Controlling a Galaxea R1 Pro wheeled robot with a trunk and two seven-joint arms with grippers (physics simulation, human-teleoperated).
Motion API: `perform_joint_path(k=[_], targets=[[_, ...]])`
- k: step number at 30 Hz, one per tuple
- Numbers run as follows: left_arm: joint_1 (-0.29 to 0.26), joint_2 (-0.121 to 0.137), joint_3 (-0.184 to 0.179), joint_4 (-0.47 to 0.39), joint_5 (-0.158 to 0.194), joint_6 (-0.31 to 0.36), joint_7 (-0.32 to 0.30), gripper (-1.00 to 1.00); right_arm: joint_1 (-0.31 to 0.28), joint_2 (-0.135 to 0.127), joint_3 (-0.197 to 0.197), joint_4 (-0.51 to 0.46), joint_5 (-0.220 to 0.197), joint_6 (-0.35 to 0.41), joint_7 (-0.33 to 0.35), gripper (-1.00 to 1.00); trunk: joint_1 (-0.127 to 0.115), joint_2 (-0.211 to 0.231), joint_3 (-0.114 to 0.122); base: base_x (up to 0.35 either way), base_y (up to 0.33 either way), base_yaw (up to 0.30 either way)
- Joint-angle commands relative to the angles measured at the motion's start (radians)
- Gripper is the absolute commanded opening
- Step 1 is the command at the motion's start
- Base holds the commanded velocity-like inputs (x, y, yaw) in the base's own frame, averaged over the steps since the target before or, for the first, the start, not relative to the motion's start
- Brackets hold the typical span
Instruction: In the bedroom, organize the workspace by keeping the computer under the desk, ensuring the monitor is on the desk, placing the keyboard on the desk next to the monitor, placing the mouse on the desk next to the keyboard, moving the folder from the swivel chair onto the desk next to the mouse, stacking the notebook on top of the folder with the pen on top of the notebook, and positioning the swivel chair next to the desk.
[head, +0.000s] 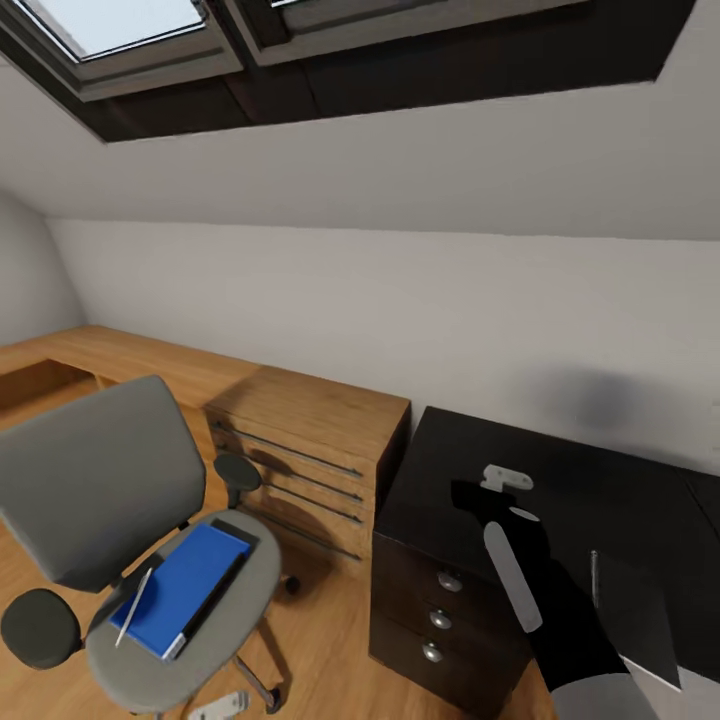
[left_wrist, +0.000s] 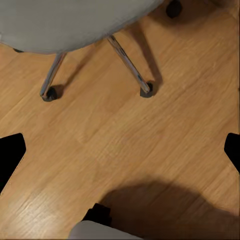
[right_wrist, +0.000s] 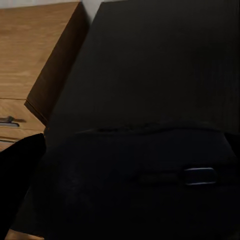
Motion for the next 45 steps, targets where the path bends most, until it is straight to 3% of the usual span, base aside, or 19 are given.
perform_joint_path(k=[1,3,4,12,13,14,18,22,26,31,33,37,41,42,45], targets=[[0.001,0.002,-0.003,0.010,0.007,-0.046,0.007,1.00,-0.001,0.001,0.001,0.000,-0.010,0.000,-0.010,-1.00,-0.004,0.007,0.002,-0.069,0.000,-0.286],[0.000,0.003,-0.002,0.033,0.007,-0.080,0.006,1.00,-0.001,0.002,0.001,0.001,-0.010,-0.001,-0.010,-1.00,-0.012,0.021,0.009,-0.153,0.000,-0.291],[0.000,0.004,-0.003,0.054,-0.010,-0.100,0.006,1.00,-0.001,0.002,0.000,0.001,-0.011,-0.003,-0.010,-1.00,-0.015,0.028,0.012,-0.306,0.000,-0.296],[0.000,0.012,-0.003,0.079,-0.021,-0.100,-0.013,1.00,-0.001,0.002,-0.014,-0.004,-0.015,-0.001,-0.010,-1.00,-0.046,0.084,0.037,-0.329,0.000,-0.161],[-0.001,0.013,-0.004,0.172,-0.022,-0.072,-0.090,1.00,-0.001,0.000,-0.016,-0.004,-0.014,-0.002,-0.010,-1.00,-0.050,0.091,0.040,-0.134,0.000,-0.110],[-0.010,0.013,-0.004,0.218,-0.023,-0.060,-0.104,1.00,-0.001,-0.001,-0.020,-0.004,-0.014,-0.002,-0.010,-1.00,-0.054,0.098,0.044,-0.069,0.000,-0.191],[-0.035,0.012,-0.004,0.273,-0.024,-0.052,-0.115,1.00,-0.001,-0.003,-0.044,-0.004,-0.014,0.001,-0.009,-1.00,-0.069,0.126,0.058,-0.034,0.000,-0.235],[-0.043,0.012,-0.004,0.289,-0.024,-0.053,-0.118,1.00,-0.001,-0.012,-0.063,0.001,-0.013,0.004,-0.003,-1.00,-0.069,0.126,0.060,-0.009,0.000,-0.269],[-0.045,0.013,-0.004,0.293,-0.024,-0.055,-0.118,1.00,-0.001,-0.072,-0.069,0.002,-0.019,0.007,0.010,-1.00,-0.069,0.126,0.061,-0.002,0.000,-0.281],[-0.045,0.011,-0.004,0.294,-0.024,-0.057,-0.118,1.00,-0.001,-0.147,-0.071,0.000,-0.087,0.052,0.047,-1.00,-0.069,0.126,0.064,0.000,0.000,-0.284],[-0.045,0.011,-0.005,0.294,-0.025,-0.057,-0.118,1.00,-0.001,-0.195,-0.076,0.000,-0.124,0.079,0.063,-1.00,-0.069,0.126,0.065,0.000,0.000,-0.284],[-0.045,0.011,-0.005,0.294,-0.025,-0.058,-0.118,1.00,-0.001,-0.266,-0.087,0.024,-0.150,0.091,0.096,-1.00,-0.069,0.126,0.067,0.000,0.000,-0.284],[-0.045,0.009,-0.007,0.295,-0.027,-0.058,-0.118,1.00,-0.001,-0.383,-0.098,0.154,-0.157,0.092,0.202,-1.00,-0.069,0.126,0.069,0.000,0.000,-0.284],[-0.045,0.009,-0.008,0.295,-0.027,-0.058,-0.118,1.00,-0.001,-0.427,-0.101,0.192,-0.153,0.095,0.287,-1.00,-0.069,0.126,0.070,0.000,0.000,-0.284],[-0.045,0.011,-0.007,0.295,-0.027,-0.058,-0.118,1.00,-0.001,-0.445,-0.102,0.216,-0.132,0.096,0.322,-1.00,-0.069,0.126,0.071,0.000,0.000,-0.284]])
